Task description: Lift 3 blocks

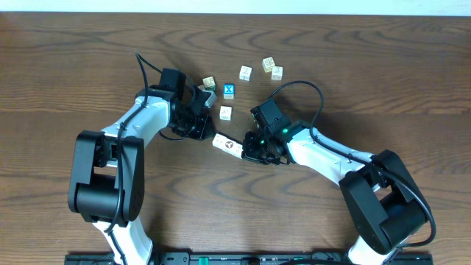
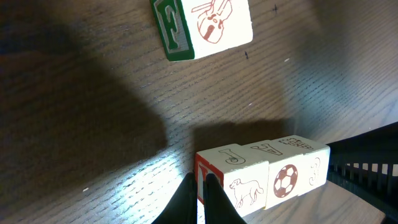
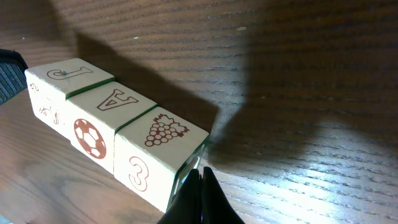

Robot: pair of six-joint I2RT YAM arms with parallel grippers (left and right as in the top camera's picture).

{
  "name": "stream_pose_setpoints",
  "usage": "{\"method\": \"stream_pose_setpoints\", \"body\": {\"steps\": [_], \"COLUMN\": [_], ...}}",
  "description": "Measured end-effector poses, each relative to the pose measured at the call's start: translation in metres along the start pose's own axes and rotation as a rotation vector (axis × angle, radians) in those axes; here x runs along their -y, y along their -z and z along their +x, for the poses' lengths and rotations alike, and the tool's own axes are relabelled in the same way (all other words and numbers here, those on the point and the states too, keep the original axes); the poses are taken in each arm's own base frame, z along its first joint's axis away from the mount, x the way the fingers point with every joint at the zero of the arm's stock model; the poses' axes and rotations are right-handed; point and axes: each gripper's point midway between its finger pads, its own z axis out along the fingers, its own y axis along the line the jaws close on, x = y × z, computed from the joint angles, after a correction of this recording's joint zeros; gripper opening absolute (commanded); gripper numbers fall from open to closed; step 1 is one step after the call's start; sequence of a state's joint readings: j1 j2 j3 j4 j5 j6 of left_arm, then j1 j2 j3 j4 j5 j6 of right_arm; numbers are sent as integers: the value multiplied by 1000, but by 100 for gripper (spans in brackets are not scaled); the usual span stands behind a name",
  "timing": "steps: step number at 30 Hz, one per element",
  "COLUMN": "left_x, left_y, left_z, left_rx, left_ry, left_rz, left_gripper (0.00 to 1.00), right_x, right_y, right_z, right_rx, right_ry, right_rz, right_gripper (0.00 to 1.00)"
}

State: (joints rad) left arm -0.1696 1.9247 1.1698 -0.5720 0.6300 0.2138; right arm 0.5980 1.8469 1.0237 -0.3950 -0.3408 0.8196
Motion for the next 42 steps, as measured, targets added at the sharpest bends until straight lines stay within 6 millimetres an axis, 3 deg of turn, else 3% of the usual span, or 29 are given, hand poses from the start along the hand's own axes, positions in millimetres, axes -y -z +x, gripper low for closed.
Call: {"method": "stream_pose_setpoints", "body": {"steps": [9, 16, 42], "left_x": [-1, -7, -5], "left_y": [-1, -19, -20], "left_z": [1, 13, 15], "left_rx": [-4, -58, -77], "left_ry": [2, 23, 7], "left_rz": [1, 30, 18], "left_gripper": [7, 7, 7], "right_x": [0, 0, -1], "right_y": [0, 0, 0], "right_z": [0, 0, -3], "right_rx": [1, 1, 12], "right_ry": [-3, -3, 1], "right_rz": [0, 0, -1], "right_gripper": [1, 1, 1]}}
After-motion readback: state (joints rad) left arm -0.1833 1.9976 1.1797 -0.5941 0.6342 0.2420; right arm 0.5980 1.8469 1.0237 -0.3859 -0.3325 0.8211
